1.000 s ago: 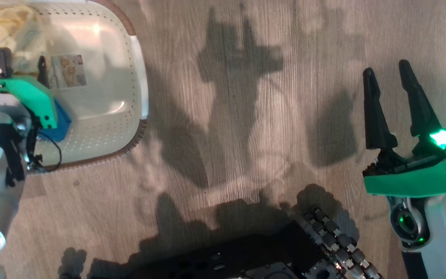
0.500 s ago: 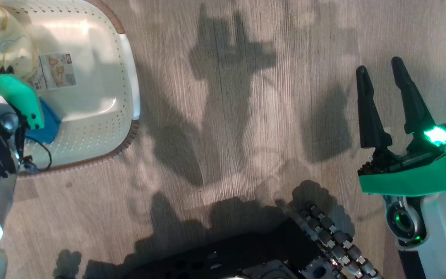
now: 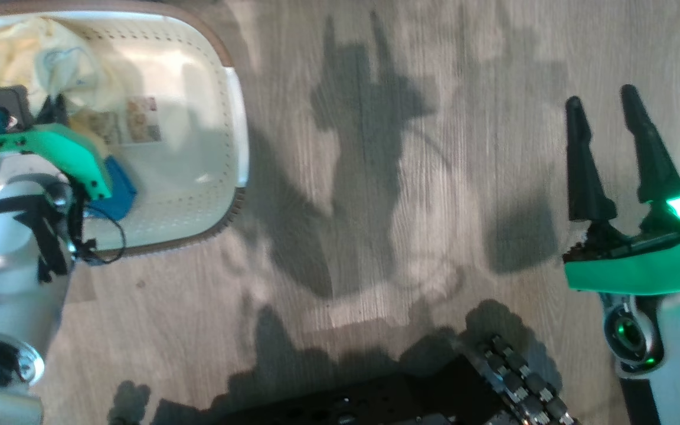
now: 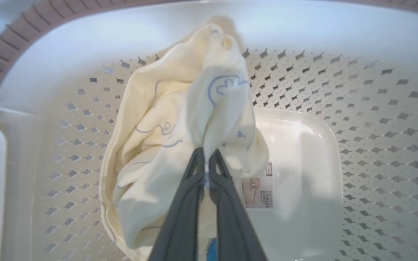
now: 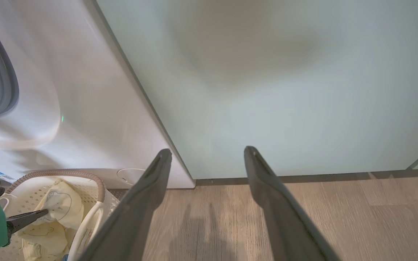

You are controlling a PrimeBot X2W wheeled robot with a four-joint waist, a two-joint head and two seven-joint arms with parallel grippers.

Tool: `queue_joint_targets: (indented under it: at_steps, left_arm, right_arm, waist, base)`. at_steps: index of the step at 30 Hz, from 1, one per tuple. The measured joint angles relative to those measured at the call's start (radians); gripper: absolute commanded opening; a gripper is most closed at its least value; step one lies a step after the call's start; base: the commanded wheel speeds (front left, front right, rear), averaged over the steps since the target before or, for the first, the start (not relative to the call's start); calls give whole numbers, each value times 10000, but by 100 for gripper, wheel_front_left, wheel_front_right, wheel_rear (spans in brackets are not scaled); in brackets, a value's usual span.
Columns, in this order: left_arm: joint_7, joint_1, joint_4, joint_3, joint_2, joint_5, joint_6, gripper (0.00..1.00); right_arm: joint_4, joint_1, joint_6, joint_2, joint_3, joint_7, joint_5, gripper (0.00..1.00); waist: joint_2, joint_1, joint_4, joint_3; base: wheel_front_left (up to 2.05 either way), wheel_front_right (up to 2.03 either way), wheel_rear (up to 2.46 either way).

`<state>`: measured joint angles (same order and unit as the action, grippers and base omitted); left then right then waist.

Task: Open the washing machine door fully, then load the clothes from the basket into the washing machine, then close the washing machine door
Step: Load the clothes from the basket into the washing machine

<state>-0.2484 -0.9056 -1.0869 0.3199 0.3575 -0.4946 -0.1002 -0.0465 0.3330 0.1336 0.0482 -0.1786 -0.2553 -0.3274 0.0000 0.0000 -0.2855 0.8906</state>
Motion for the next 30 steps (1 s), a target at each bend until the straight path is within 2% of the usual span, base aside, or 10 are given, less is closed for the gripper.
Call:
queue_joint_targets:
  at_steps: [7,14,30]
  left_arm:
    - [-27,1476,3154,-767,-268,366,-449,0]
    - [-33,3327,5939,-1544,-765,966,-627,0]
    - [-71,5835,9281,-2370,-1480,1618,-625,0]
  right_arm:
    - [0,-414,0,2,428,0,399,100]
    - [52,-865,0,2,679,0,729,100]
    - [391,-1707,0,31,815,0,915,100]
  waist:
    - [0,0,470,-725]
    - [0,-1,906,-1594]
    - [0,-2,1475,-3718]
  base:
    - [0,0,0]
    - [0,0,0]
    - [0,0,0]
